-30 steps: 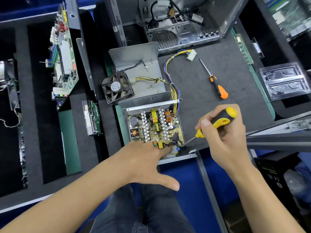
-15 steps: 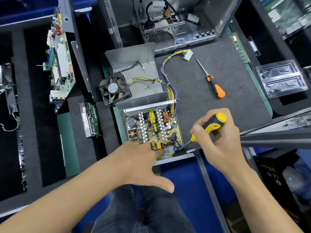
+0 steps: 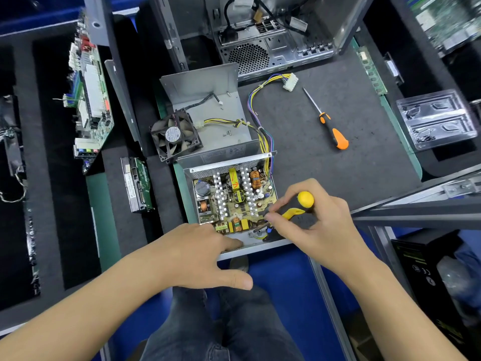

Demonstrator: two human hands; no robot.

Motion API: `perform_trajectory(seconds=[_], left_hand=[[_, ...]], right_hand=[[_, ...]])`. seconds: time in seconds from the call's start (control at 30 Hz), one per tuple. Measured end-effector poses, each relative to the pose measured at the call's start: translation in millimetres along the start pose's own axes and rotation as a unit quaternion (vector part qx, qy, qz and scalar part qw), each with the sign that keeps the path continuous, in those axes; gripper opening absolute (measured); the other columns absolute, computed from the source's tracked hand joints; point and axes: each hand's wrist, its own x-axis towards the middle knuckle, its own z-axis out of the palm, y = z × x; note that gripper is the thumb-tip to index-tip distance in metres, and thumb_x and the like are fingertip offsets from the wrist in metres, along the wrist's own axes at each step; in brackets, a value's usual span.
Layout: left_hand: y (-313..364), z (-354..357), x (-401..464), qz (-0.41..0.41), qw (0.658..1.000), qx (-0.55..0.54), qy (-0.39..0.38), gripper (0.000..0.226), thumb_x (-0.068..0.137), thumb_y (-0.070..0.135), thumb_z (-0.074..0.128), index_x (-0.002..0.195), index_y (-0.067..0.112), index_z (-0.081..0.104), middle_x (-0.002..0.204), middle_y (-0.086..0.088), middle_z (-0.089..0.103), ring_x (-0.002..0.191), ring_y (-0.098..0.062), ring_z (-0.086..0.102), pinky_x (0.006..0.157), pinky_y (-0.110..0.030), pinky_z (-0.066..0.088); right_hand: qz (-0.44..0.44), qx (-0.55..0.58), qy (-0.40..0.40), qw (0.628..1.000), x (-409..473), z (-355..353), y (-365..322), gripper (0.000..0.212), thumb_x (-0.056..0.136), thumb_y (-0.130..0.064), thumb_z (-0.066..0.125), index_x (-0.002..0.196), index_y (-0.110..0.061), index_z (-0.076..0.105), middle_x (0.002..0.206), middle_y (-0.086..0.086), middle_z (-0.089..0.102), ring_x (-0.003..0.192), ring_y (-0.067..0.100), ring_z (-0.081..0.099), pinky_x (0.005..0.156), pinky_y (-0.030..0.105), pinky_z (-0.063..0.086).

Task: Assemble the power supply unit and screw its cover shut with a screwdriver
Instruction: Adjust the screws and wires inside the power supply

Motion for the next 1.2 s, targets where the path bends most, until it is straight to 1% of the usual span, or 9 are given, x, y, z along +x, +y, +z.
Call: perform_trajectory(seconds=[0.43,0.6,0.67,0.73,0.8,0.9,1.0,1.13,1.2], left_hand=[[-0.4,1.0,3.8,-0.025,0.999,-0.026,-0.032,0.120,0.050,0.107,0.018,0.150,0.044,0.035,0.065,0.014,0.035,0.074,-0.016,0.042,0.063,-0.031,0.034],[-6.3,4.5,0.4,-0.028,0.995,-0.093,-0.022,0.117,0.050,0.104,0.022,0.149,0.045,0.037,0.084,0.008,0.059,0.084,-0.011,0.055,0.077,-0.029,0.049],[-9.8,6.7,-3.0,-0.033,0.990,-0.135,-0.001,0.108,0.053,0.097,0.027,0.147,0.045,0.042,0.077,0.004,0.059,0.071,-0.004,0.053,0.061,-0.015,0.040],[-14.5,8.6,-7.1,-0.038,0.980,-0.196,0.018,0.097,0.061,0.089,0.032,0.144,0.043,0.049,0.063,0.016,0.056,0.059,0.003,0.050,0.050,-0.015,0.034],[-20.0,11.1,-11.3,-0.034,0.970,-0.235,0.040,0.084,0.071,0.084,0.032,0.138,0.041,0.056,0.053,0.021,0.050,0.054,0.003,0.048,0.050,-0.015,0.034],[-24.5,15.6,-15.7,-0.034,0.953,-0.289,0.082,0.077,0.077,0.082,0.023,0.118,0.037,0.070,0.063,0.001,0.057,0.059,-0.012,0.050,0.064,-0.027,0.044],[-22.5,18.7,-17.8,-0.026,0.939,-0.318,0.127,0.079,0.083,0.084,0.024,0.101,0.025,0.073,0.056,0.003,0.039,0.054,-0.009,0.035,0.057,-0.026,0.034],[-17.7,18.8,-20.5,-0.062,0.899,-0.374,0.220,0.045,0.078,0.077,0.042,0.089,0.046,0.071,0.047,0.008,0.032,0.048,-0.009,0.030,0.052,-0.018,0.031],[-13.8,19.4,-20.8,-0.079,0.869,-0.418,0.252,0.035,0.074,0.072,0.055,0.091,0.047,0.072,0.047,0.008,0.024,0.048,-0.009,0.025,0.055,-0.017,0.040]], right_hand=[[0.028,-0.025,-0.045,0.998,1.7,7.7,6.2,0.028,0.083,-0.044,0.073,0.099,-0.029,0.055,0.092,-0.012,0.069,0.087,0.015,0.069,0.068,0.034,0.057],[0.027,-0.009,-0.028,0.999,0.7,8.1,6.7,0.028,0.083,-0.041,0.075,0.099,-0.031,0.054,0.091,-0.012,0.071,0.085,0.015,0.070,0.070,0.030,0.057],[0.026,0.006,-0.013,1.000,0.8,7.8,5.3,0.026,0.083,-0.040,0.074,0.098,-0.033,0.054,0.090,-0.012,0.071,0.085,0.014,0.071,0.072,0.025,0.057],[0.027,0.025,0.000,0.999,1.4,7.2,3.5,0.026,0.083,-0.038,0.075,0.097,-0.034,0.054,0.090,-0.013,0.072,0.085,0.013,0.071,0.073,0.021,0.057],[0.023,0.035,0.010,0.999,2.8,6.7,1.6,0.026,0.083,-0.035,0.076,0.097,-0.032,0.055,0.090,-0.013,0.073,0.084,0.014,0.072,0.072,0.018,0.056],[0.016,0.043,0.020,0.999,4.7,6.4,-1.3,0.026,0.082,-0.030,0.077,0.097,-0.025,0.056,0.088,-0.014,0.073,0.083,0.013,0.071,0.070,0.015,0.054],[0.032,0.072,0.031,0.996,4.3,6.9,-4.8,0.027,0.081,-0.026,0.078,0.095,-0.018,0.057,0.086,-0.011,0.074,0.080,0.014,0.072,0.068,0.016,0.054],[0.050,0.110,0.051,0.991,4.9,8.2,-11.8,0.026,0.080,-0.027,0.079,0.093,-0.025,0.056,0.087,-0.002,0.074,0.079,0.023,0.072,0.068,0.032,0.059],[0.063,0.146,0.069,0.985,5.5,9.2,-17.0,0.024,0.079,-0.028,0.077,0.091,-0.029,0.056,0.087,0.004,0.074,0.078,0.028,0.071,0.067,0.037,0.059]])
